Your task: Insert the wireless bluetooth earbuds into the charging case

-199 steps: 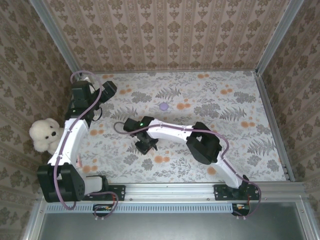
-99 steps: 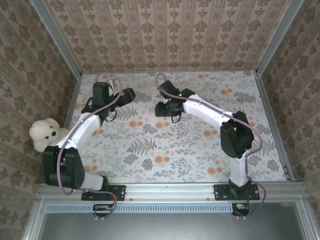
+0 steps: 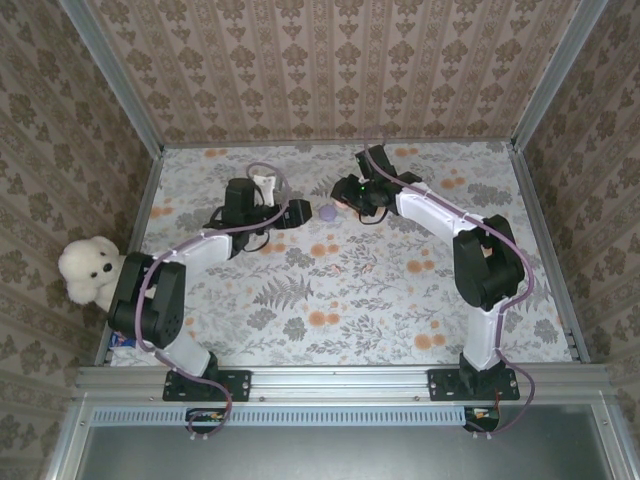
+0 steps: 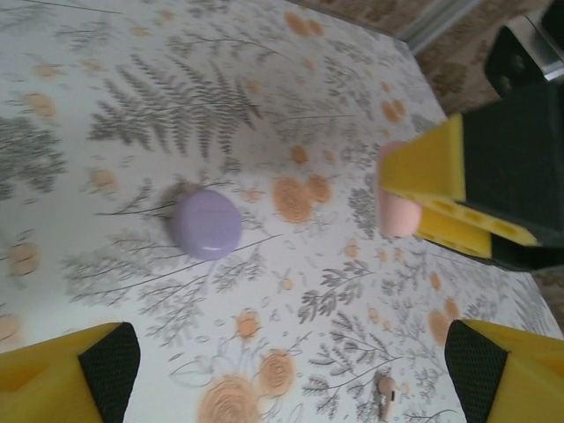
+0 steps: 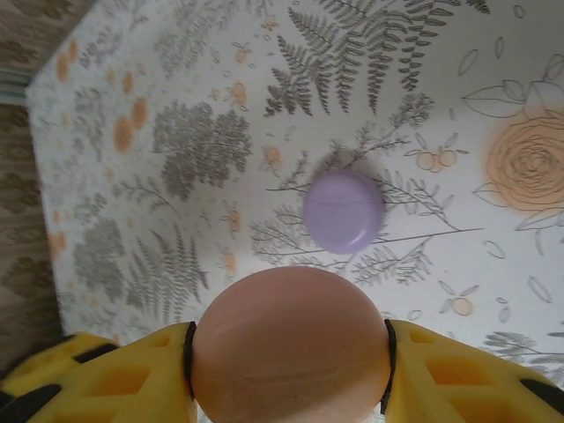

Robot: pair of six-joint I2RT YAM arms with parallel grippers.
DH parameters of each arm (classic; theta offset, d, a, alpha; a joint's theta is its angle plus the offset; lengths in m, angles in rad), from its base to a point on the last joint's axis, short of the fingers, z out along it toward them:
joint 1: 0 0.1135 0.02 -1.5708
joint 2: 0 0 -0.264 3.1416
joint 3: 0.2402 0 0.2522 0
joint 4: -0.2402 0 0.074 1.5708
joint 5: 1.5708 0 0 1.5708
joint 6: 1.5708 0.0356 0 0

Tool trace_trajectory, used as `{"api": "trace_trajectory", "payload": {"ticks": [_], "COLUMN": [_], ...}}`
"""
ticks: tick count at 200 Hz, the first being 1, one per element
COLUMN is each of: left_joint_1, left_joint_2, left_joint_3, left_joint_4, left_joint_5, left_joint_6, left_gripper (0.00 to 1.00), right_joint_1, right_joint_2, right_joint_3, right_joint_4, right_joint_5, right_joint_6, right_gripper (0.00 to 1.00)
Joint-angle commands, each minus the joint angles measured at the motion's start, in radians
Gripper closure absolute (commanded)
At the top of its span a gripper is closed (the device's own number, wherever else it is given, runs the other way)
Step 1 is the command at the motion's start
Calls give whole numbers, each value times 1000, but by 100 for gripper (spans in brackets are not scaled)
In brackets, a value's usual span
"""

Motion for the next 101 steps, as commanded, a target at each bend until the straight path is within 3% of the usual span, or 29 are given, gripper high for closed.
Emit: {"api": "trace_trajectory", "payload": {"ticks": [1,64,101], "left_joint_1": [-17,-32,-41], "left_joint_2": [38,181,259], "left_joint_3": [-26,-43,-27], "left_joint_4": [226,563,675], "left_joint_5": [75,75,72], "left_joint_6": [-23,-173,-225], "left_gripper": [9,23,29], "right_joint_1": [-8,-19,-17], "right_joint_2": [-43,-55,-55], "right_joint_3": [-30,-133,-166], "right_joint_4": [110,323,394], "right_joint_5": [-49,-68,-57], "right_joint_6": [124,371,471], "right_gripper": [54,54,54]}}
